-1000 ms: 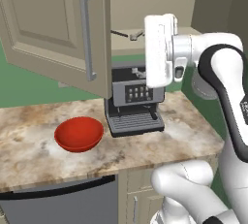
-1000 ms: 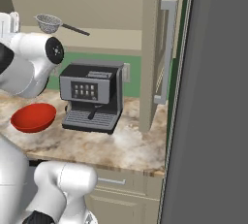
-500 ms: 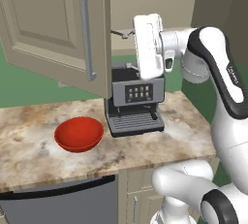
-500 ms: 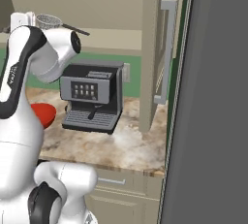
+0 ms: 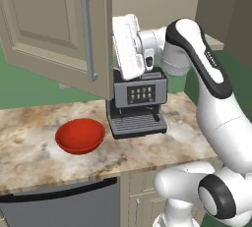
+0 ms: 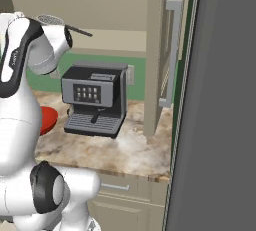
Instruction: Open the cabinet and setup a tea strainer by placing it in the bowl upright.
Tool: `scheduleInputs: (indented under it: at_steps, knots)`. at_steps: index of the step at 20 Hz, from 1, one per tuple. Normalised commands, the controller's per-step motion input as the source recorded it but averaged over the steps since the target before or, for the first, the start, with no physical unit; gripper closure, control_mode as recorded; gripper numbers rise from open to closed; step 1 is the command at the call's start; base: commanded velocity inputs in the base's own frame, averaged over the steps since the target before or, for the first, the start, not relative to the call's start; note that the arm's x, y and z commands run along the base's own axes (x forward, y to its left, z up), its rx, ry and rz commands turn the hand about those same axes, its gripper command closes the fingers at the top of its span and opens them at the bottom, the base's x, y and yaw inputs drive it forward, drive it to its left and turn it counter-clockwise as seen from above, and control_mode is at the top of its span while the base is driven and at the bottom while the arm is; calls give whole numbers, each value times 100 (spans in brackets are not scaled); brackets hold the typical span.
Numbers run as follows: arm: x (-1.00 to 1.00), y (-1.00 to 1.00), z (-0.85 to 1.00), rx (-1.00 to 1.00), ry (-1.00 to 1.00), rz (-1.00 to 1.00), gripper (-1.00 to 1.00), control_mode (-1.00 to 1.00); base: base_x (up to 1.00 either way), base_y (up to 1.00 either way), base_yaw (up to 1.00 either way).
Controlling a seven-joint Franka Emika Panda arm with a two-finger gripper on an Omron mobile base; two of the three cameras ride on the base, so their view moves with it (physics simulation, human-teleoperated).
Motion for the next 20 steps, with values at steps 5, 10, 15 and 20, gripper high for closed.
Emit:
scheduleInputs:
  at_steps: [5, 10, 15, 20]
  knots:
    - [7, 64, -23, 0, 0, 13, -100, -100, 0, 0, 0]
    - [-7, 80, -17, 0, 0, 19, -100, -100, 0, 0, 0]
    - [-40, 100, -4, -4, 0, 20, -100, -100, 0, 0, 0]
    - [-17, 100, -3, -6, 0, 9, -100, -100, 0, 0, 0]
